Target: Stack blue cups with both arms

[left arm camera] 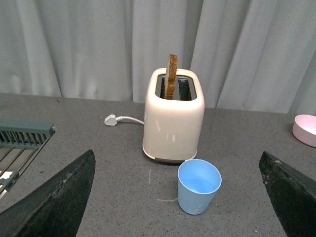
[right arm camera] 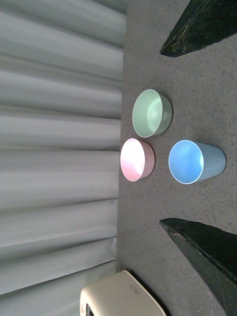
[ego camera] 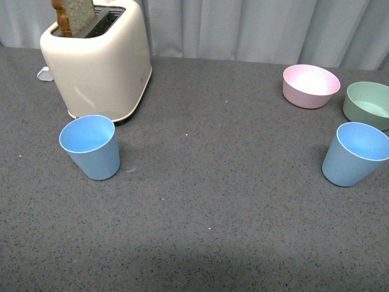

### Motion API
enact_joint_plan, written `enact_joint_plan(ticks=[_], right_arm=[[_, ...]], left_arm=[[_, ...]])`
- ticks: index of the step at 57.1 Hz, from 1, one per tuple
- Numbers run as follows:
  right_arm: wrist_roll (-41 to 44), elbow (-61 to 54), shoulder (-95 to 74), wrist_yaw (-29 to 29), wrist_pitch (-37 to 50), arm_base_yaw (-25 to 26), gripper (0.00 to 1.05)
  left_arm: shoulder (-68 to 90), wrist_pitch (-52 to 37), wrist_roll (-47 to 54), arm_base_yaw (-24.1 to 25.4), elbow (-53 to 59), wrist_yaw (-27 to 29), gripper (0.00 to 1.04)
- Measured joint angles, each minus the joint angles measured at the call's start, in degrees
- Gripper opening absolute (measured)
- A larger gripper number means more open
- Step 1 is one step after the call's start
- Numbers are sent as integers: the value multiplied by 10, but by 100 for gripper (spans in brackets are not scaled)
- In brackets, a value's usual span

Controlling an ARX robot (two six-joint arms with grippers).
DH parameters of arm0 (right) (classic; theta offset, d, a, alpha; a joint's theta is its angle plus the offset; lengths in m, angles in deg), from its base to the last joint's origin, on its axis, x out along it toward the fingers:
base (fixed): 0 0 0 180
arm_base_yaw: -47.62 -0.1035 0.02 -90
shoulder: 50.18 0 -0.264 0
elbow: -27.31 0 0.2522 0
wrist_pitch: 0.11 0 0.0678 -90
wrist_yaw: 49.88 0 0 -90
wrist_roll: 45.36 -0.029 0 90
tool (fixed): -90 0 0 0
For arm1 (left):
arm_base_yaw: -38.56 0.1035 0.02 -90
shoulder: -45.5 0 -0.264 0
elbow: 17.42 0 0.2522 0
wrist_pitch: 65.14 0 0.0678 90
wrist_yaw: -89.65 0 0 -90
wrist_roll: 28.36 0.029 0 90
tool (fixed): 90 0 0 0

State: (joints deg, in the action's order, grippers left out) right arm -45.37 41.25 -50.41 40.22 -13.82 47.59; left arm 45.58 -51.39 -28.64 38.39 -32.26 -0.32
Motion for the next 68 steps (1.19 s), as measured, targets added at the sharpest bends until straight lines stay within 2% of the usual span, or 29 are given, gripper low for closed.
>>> enact_joint_plan(ticks=[68], right_arm=[[0,0,0,0,0,0,95]], left_arm=[[0,0,0,0,0,0,98]])
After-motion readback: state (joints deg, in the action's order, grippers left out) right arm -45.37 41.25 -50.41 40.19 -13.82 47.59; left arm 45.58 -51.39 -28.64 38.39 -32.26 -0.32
